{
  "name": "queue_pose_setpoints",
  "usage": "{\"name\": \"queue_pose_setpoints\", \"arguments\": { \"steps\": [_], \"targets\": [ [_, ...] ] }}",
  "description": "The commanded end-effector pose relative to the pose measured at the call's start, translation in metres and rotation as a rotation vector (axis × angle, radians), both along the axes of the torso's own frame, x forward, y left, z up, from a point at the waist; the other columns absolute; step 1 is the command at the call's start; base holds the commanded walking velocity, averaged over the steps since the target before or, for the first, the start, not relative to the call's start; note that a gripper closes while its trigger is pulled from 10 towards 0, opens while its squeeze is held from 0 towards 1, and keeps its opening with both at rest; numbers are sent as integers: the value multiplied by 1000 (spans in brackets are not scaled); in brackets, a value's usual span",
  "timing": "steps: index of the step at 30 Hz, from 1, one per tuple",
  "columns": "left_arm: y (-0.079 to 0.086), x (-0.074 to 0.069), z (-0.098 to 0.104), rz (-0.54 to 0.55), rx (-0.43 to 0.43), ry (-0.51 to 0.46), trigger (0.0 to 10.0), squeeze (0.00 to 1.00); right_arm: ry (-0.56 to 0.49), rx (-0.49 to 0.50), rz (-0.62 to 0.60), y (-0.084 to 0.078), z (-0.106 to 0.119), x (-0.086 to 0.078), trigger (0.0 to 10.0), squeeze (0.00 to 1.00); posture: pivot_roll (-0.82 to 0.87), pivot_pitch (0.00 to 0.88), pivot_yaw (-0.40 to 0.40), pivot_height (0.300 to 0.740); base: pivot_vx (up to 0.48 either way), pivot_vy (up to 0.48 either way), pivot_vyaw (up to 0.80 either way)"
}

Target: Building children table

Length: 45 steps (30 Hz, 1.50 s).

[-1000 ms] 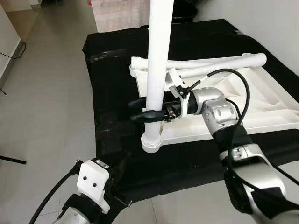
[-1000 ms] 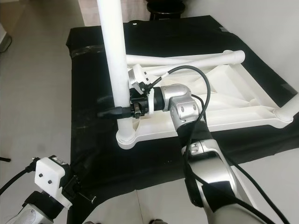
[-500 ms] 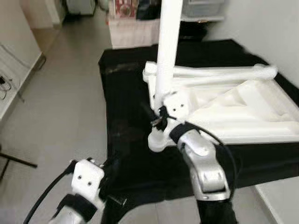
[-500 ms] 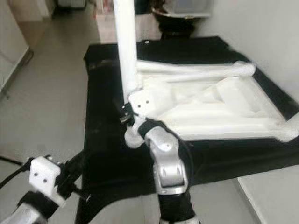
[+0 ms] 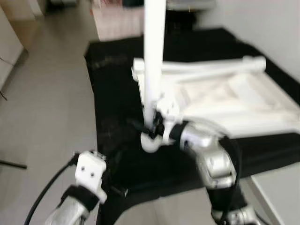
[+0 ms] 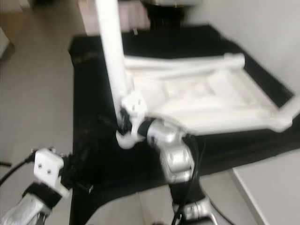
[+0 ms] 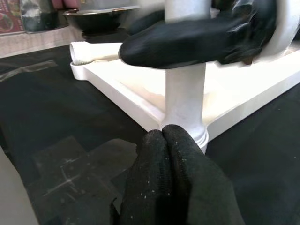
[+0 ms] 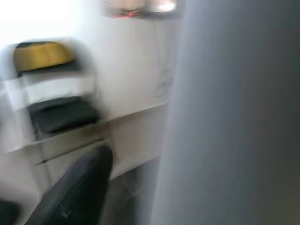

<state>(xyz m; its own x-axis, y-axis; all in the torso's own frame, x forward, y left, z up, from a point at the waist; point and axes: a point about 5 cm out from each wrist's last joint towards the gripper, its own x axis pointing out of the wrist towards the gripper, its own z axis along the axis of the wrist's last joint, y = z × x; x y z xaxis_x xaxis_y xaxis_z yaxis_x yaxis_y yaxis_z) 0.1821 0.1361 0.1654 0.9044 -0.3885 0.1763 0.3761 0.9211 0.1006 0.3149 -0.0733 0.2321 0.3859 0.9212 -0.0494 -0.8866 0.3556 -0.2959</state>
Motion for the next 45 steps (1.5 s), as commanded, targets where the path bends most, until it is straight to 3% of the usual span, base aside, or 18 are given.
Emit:
{"name": "queue_pose_setpoints", "arguments": {
  "steps": [1,3,5,12,20,22,23,24,25,35,38,39,40,41,42,43,44,45],
  "targets": [
    [0,-2,-3,-3,-6,15,10000,0,-19,-107,179,2,-9,-1,10000,1000,60,151,-27,740,0,0,0],
    [-1,-3,-2,-2,-6,15,10000,0,-43,-178,222,0,-12,0,10000,1000,63,152,-28,740,0,0,0],
    [-1,-3,-2,-3,-5,15,10000,0,-29,-236,263,-3,-13,7,10000,0,81,154,-28,740,0,0,0],
    [-6,-10,-2,-5,-5,21,10000,0,62,-240,344,-8,8,33,10000,0,112,174,-49,740,0,0,0],
    [-9,-16,-1,-9,-8,27,10000,0,111,-227,435,-11,19,41,10000,0,120,184,-53,740,0,0,0],
    [-9,-17,-1,-11,-9,29,10000,0,112,-232,444,-11,19,42,9176,0,122,187,-53,740,0,0,0],
    [-9,-18,-2,-14,-10,32,10000,0,114,-228,461,-10,19,43,1255,0,125,187,-53,740,0,0,0],
    [-9,-18,-2,-14,-10,32,10000,0,114,-228,461,-10,19,43,1255,0,125,187,-53,740,0,0,0],
    [-10,-19,-2,-16,-10,35,10000,0,118,-218,474,-9,19,43,0,0,126,187,-49,740,0,0,0],
    [-10,-18,-2,-19,-12,40,10000,0,151,-149,448,-23,8,45,0,0,101,180,-45,740,0,0,0],
    [-9,-18,-2,-18,-13,37,10000,0,138,-46,214,-25,-13,40,0,0,96,184,-56,740,0,0,0],
    [-9,-18,-2,-18,-13,37,10000,0,138,-46,214,-25,-13,40,0,0,96,184,-56,740,0,0,0],
    [-8,-18,-2,-17,-12,36,10000,0,151,0,65,-22,-23,36,0,0,94,186,-57,740,0,0,0],
    [-6,-18,-2,-15,-10,35,10000,0,128,106,-369,-19,-38,34,0,0,72,191,-49,740,0,0,0],
    [-5,-16,-1,-13,-10,34,10000,0,180,134,-579,-18,-62,6,0,0,66,199,-24,740,0,0,0],
    [-5,-16,-1,-13,-10,34,10000,0,180,134,-579,-18,-62,6,0,0,66,199,-24,740,0,0,0],
    [-4,-15,-1,-15,-9,33,10000,0,177,131,-723,-22,-72,-16,0,0,66,200,-17,740,0,0,0],
    [-3,-13,-1,-19,-7,33,10000,0,146,107,-726,-17,-72,-29,0,0,42,184,-5,740,0,0,0]
  ]
}}
